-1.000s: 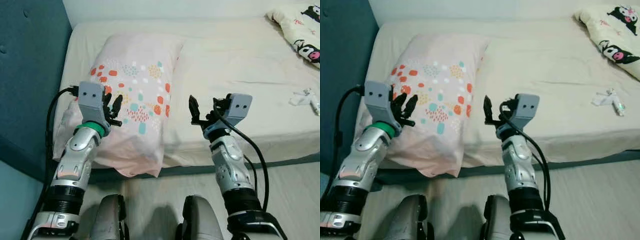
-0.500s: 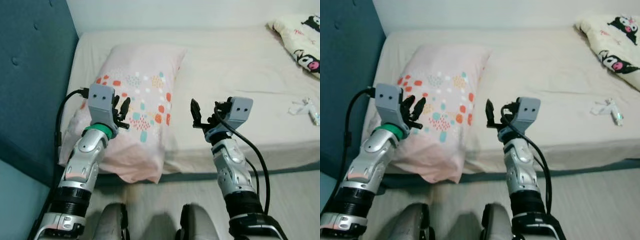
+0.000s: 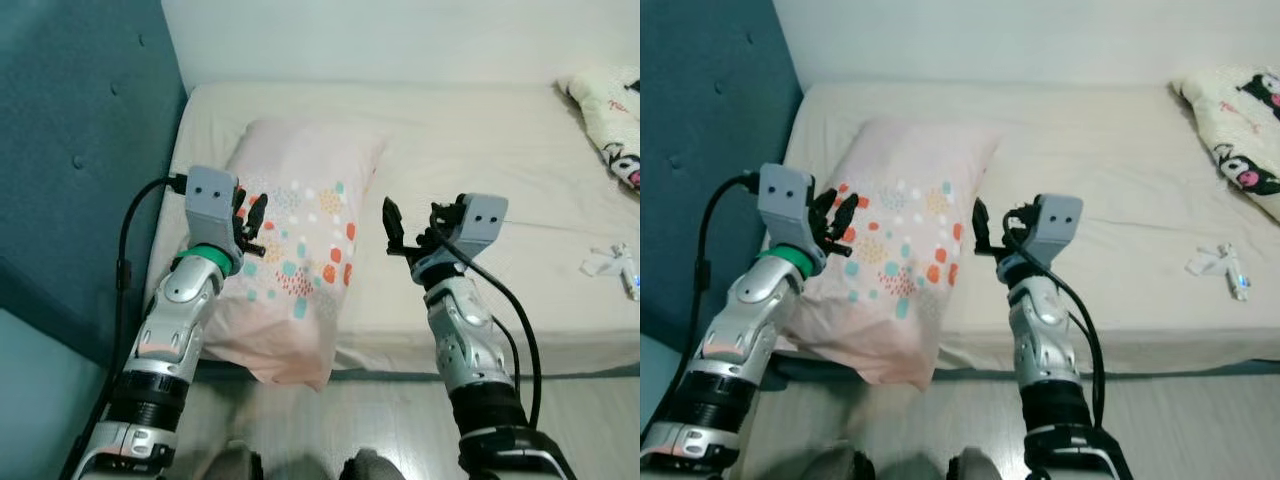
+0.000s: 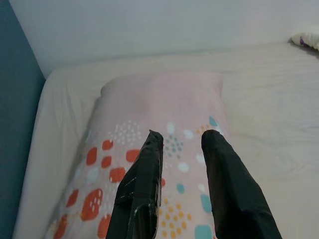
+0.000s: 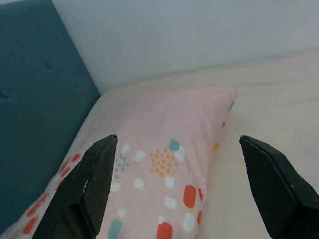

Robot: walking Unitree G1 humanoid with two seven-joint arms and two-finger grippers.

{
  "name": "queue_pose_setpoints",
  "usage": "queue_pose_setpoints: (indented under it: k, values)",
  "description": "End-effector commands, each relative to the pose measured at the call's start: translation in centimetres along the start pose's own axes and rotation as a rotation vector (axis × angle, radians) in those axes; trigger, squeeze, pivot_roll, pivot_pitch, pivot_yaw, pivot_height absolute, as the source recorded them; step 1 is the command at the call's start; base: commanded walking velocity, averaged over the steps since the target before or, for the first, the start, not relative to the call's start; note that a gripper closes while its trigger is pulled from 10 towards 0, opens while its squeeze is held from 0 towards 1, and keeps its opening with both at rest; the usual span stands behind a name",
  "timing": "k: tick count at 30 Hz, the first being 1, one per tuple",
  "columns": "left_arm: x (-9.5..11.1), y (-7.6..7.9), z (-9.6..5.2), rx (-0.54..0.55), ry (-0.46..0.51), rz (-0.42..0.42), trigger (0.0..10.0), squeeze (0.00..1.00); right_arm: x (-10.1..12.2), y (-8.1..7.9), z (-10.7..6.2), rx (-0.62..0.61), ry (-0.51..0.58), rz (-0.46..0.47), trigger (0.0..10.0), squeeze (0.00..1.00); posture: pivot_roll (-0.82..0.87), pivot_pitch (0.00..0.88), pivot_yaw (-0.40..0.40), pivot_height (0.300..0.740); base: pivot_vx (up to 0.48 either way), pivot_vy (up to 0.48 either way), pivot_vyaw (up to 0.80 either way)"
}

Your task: Clean up the room

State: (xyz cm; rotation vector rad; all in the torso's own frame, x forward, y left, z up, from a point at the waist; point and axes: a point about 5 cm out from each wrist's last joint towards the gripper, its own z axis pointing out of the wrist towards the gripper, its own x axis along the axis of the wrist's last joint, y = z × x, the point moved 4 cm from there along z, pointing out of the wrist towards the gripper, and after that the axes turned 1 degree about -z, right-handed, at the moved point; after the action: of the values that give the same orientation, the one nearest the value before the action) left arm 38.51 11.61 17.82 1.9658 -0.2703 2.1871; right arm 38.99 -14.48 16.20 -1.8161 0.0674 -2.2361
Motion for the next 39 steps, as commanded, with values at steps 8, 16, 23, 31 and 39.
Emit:
queue_pose_setpoints:
  k: [8,16,23,31,39]
  values:
    - [-0.64,0.23,-0.18,-0.014,-0.019,0.026,10.0,0.00,-0.82,0.54,-0.41,-0.026,-0.036,-0.007,10.0,0.00,0.05,0.072,0.044,0.740,0.000,0.000,0.00]
    - [-0.48,0.36,-0.29,-0.018,-0.005,0.009,10.0,0.00,-1.04,0.30,-0.50,-0.016,-0.038,-0.001,10.0,0.00,0.04,0.073,0.042,0.740,0.000,0.156,0.00]
    - [-0.29,0.44,-0.25,-0.022,0.002,0.011,10.0,0.00,-1.05,0.32,-0.49,-0.018,-0.039,0.001,10.0,0.00,0.05,0.074,0.043,0.740,0.000,0.356,0.00]
    - [-0.21,0.37,-0.20,-0.019,0.005,0.012,10.0,0.00,-0.99,0.18,-0.36,-0.013,-0.039,0.000,10.0,0.00,0.05,0.073,0.042,0.740,0.000,0.368,0.00]
    - [0.23,0.31,-0.13,-0.019,0.031,0.049,10.0,0.00,-1.04,0.07,-0.33,-0.008,-0.038,0.001,10.0,0.00,0.05,0.064,0.044,0.740,0.000,0.127,0.00]
